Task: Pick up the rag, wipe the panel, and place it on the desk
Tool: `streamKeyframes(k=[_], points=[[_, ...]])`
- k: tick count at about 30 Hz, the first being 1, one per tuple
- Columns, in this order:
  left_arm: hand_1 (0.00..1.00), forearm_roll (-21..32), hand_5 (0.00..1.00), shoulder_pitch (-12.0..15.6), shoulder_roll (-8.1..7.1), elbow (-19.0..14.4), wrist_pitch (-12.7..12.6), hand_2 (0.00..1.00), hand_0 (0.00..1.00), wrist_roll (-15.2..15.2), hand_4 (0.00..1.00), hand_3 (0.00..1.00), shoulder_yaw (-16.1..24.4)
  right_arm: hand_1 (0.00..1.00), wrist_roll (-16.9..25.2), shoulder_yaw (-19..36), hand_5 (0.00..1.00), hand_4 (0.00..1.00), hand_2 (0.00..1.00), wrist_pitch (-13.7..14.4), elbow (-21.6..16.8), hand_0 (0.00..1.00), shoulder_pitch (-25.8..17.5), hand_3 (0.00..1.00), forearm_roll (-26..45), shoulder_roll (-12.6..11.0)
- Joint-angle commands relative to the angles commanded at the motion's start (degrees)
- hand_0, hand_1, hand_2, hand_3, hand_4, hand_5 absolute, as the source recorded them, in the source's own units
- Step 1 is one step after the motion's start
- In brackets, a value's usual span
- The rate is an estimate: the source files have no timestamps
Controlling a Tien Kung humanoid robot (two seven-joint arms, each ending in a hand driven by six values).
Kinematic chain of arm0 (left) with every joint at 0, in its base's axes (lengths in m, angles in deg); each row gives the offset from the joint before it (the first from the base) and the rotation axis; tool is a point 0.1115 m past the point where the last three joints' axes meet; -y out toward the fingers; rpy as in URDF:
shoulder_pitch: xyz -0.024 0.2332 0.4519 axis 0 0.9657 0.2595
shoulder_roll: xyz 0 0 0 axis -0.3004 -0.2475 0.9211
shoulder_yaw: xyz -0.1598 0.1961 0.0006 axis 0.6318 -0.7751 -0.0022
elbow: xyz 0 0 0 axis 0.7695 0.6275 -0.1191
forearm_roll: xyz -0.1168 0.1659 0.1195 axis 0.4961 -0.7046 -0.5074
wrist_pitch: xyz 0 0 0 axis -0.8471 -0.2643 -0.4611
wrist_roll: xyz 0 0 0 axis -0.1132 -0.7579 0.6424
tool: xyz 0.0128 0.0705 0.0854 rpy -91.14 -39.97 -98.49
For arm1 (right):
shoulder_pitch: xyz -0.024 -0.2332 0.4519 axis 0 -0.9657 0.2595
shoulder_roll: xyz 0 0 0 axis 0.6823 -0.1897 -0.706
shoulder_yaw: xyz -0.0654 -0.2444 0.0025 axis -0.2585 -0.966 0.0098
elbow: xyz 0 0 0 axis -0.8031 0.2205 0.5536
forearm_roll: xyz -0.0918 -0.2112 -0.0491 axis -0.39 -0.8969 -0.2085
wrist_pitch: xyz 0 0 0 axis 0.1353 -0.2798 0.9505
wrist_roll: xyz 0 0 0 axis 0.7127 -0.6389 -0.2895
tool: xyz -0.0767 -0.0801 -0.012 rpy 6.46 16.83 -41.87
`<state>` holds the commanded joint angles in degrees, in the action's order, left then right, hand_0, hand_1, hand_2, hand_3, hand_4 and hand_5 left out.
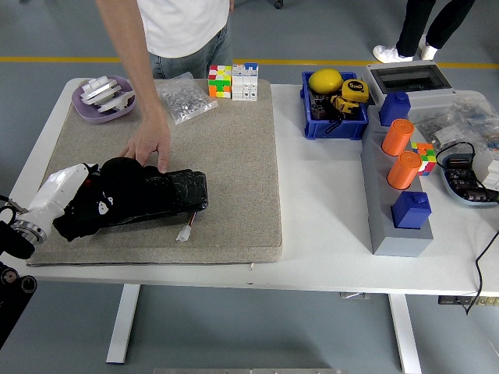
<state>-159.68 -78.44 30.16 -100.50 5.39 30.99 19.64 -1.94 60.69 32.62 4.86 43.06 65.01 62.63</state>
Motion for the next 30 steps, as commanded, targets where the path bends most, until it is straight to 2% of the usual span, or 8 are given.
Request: streamKeyframes(k=[4, 12, 17, 23, 30], points=[[0.275, -0.18, 0.002, 0.37, 0.49, 0.56, -0.73, 0.502, 0.285, 0.08, 0.321, 0.469, 2.65, 0.661, 0.03, 0.06, 0.477, 0.998, 0.676, -0.13, 0.0, 0.748, -0.05, 0.61, -0.02, 0.08], [0.275, -0.43, 0.002, 0.71, 0.39, 1.72, -0.72, 0.501, 0.284, -0.19, 0.324, 0.467, 4.16, 0.661, 0.07, 0.27, 0.477, 0.998, 0.676, -0.08, 0.0, 0.748, 0.0, 0.609, -0.16, 0.08], [0.276, -0.9, 0.002, 0.69, 0.59, 1.28, -1.24, 0.5, 0.284, 0.13, 0.323, 0.466, 4.58, 0.662, 0.1, 0.11, 0.477, 0.998, 0.676, -0.08, 0.0, 0.75, -0.01, 0.61, 0.08, 0.14], [0.276, -1.12, 0.002, -0.48, 0.9, 0.6, -2.98, 0.5, 0.283, 1.09, 0.329, 0.466, 2.82, 0.662, 0.1, 0.37, 0.478, 0.998, 0.676, -0.1, 0.0, 0.749, 0.01, 0.61, -0.28, 0.14], [0.276, -0.45, 0.002, -2.45, 1.84, 0.22, -3.0, 0.498, 0.283, 1.47, 0.339, 0.467, -1.95, 0.662, 0.06, 0.51, 0.476, 0.998, 0.676, -0.08, 0.0, 0.751, 0.09, 0.611, -0.65, 0.02]])
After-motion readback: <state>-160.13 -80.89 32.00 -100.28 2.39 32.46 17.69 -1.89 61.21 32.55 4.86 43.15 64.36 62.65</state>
